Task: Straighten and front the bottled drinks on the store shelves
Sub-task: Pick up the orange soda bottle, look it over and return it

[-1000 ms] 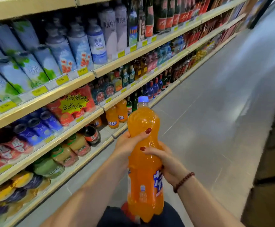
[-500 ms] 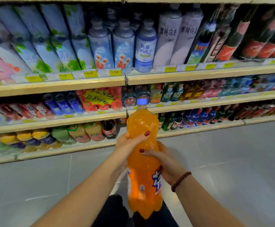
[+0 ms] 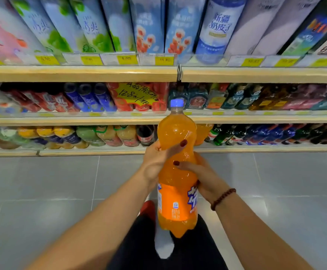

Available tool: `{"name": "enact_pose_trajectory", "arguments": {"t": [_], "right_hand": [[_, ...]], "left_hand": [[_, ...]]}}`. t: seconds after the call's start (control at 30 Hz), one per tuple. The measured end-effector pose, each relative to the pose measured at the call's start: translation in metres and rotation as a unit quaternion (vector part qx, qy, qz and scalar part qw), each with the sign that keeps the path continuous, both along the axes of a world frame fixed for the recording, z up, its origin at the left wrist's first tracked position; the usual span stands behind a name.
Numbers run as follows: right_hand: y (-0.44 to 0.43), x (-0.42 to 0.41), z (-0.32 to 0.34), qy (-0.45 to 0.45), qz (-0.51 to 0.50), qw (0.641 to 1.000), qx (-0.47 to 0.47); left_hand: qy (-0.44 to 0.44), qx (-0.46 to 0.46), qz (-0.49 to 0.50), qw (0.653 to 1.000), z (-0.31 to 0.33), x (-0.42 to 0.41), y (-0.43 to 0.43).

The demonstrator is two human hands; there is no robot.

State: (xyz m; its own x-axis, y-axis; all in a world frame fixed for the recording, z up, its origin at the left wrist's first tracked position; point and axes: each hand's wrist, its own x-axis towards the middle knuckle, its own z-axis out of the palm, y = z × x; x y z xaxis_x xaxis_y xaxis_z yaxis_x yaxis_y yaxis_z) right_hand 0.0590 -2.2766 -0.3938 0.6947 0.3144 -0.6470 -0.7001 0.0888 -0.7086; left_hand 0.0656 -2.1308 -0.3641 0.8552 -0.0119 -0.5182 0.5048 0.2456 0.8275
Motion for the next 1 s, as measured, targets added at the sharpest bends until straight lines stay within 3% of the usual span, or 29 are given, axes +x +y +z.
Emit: {"name": "enact_pose_trajectory", "arguments": {"t": [0.33,0.7,0.87,1.0], "right_hand": [[0.013,0.049,-0.192,-0.012,0.051,0.998,0.021],[0.034,0.12,-0.377,-0.134,0.07,0.986,0.069],[0.031,0.143,-0.431,-0.135,0.055,0.986,0.077],[0.025,0.15,-0.44,-0.154,0.067,0.983,0.074]], "left_hand": [[0.055,0.025,0.064,0.996,-0.192,0.036,0.014],[-0.098,-0.012,0.076,0.992,-0.381,0.095,0.036],[-0.115,-0.029,0.054,0.991,-0.436,0.116,0.032],[-0.125,-0.031,0.043,0.991,-0.444,0.123,0.027]]}}
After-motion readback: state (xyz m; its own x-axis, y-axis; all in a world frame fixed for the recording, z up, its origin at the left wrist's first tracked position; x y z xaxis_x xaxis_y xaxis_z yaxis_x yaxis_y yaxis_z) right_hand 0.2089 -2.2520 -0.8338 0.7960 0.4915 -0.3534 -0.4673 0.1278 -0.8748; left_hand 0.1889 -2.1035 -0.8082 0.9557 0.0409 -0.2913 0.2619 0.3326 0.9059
